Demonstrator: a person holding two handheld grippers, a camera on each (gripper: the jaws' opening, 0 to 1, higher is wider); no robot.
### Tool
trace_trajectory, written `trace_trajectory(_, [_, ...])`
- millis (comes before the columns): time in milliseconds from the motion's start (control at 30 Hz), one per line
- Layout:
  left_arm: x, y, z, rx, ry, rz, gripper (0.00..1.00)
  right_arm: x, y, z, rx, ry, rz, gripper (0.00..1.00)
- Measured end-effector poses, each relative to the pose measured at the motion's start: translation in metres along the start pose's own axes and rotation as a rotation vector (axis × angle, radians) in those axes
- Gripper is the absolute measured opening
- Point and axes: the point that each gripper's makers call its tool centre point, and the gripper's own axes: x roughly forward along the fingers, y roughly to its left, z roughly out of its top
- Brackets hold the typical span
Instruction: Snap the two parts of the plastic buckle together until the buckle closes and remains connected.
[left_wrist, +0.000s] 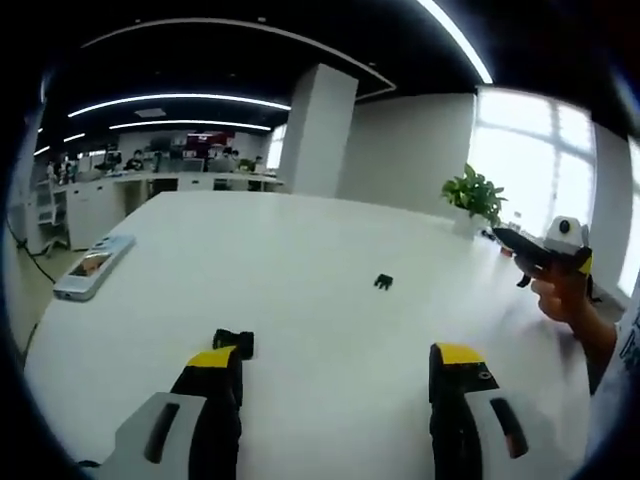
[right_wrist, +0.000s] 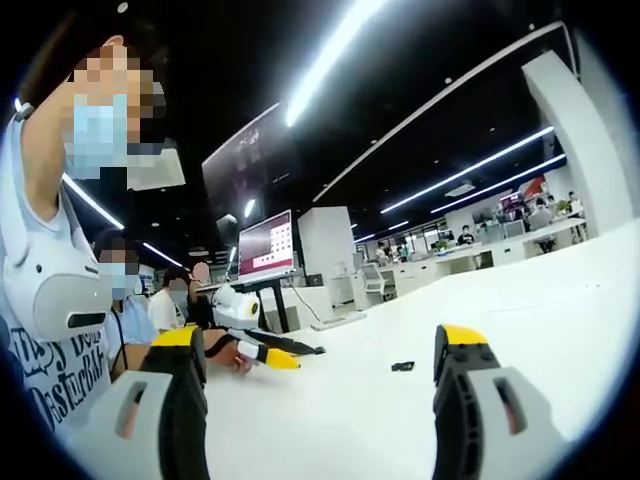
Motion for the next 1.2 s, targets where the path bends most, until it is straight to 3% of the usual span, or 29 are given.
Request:
trace_trajectory(333, [-0.008,0.001,-0.004,-0.016,-0.004,0.018,0.78,0.002,0.003,-0.001,-0.002,0.003,0.011,0.96])
trace_trajectory(633, [0.002,-0.01,-0.004,-0.002,0.008,-0.022,0.78,0.0,0.001,0.0,-0.004,-0.001,-0.002,0.96])
trace_trajectory(867, [-0.005,-0.013,0.006,0.008,-0.021,-0.032,0.78,0.0,0.001,0.0,-0.003,0.0,0.002,0.96])
trace_trajectory(1000, [-0.014,0.006,0.015,0.031,-0.057,0.041,0.78,0.0,0.002,0.0,-0.004,0.002,0.007,0.96])
trace_trajectory(1200, [-0.012,0.03,0.005,0.041,-0.003,0.131,0.73,0.0,0.001,0.001,-0.004,-0.001,0.003,0.96])
